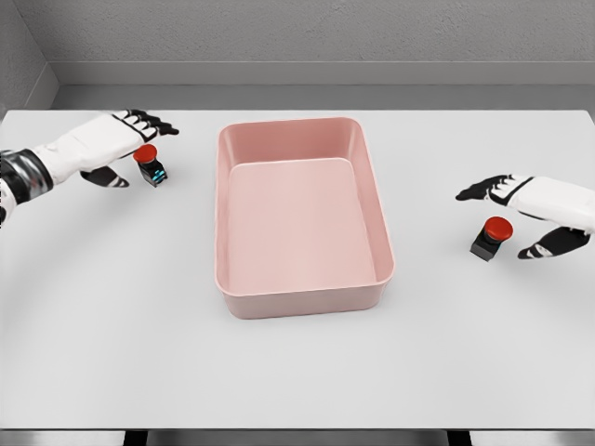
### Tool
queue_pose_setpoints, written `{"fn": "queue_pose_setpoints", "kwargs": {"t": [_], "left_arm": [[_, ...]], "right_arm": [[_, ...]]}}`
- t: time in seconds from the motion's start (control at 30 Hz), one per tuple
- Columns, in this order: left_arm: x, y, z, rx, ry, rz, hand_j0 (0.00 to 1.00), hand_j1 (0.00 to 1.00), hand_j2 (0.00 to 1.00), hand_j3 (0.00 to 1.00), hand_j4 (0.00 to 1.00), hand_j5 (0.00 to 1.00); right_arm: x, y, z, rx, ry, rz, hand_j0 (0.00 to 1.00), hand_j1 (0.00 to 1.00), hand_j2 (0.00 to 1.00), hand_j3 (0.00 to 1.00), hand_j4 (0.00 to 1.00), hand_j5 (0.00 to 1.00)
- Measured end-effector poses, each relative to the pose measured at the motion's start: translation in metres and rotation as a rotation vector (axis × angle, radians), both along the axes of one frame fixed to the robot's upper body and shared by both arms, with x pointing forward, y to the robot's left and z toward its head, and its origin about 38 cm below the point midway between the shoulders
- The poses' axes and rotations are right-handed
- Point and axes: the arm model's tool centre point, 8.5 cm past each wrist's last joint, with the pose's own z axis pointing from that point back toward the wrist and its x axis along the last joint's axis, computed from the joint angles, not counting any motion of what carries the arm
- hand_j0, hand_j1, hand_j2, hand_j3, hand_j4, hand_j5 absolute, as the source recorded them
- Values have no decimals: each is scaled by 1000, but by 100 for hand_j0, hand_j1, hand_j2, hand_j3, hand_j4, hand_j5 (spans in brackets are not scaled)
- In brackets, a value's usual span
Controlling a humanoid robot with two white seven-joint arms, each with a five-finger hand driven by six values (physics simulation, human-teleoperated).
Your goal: Put the industrial switch in the basket with both arms
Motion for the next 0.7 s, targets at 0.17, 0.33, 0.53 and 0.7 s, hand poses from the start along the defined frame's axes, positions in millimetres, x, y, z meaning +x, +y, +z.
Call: {"fn": "queue_pose_setpoints", "kwargs": {"t": [0.17,0.33,0.53,0.7], "left_arm": [[5,-6,-1,-7,-1,-2,100,100,100,100,100,100],[13,-3,-7,-9,19,29,100,100,100,100,100,100],[21,4,-13,-14,45,67,100,100,100,100,100,100],[23,-3,-26,-11,70,70,100,100,100,100,100,100]], "right_arm": [[0,5,-10,9,20,5,100,100,100,100,100,100],[1,10,-18,4,37,9,100,100,100,100,100,100],[8,6,-32,-10,51,-19,99,99,99,99,99,99],[13,1,-44,-20,68,-46,97,97,97,97,97,97]]}}
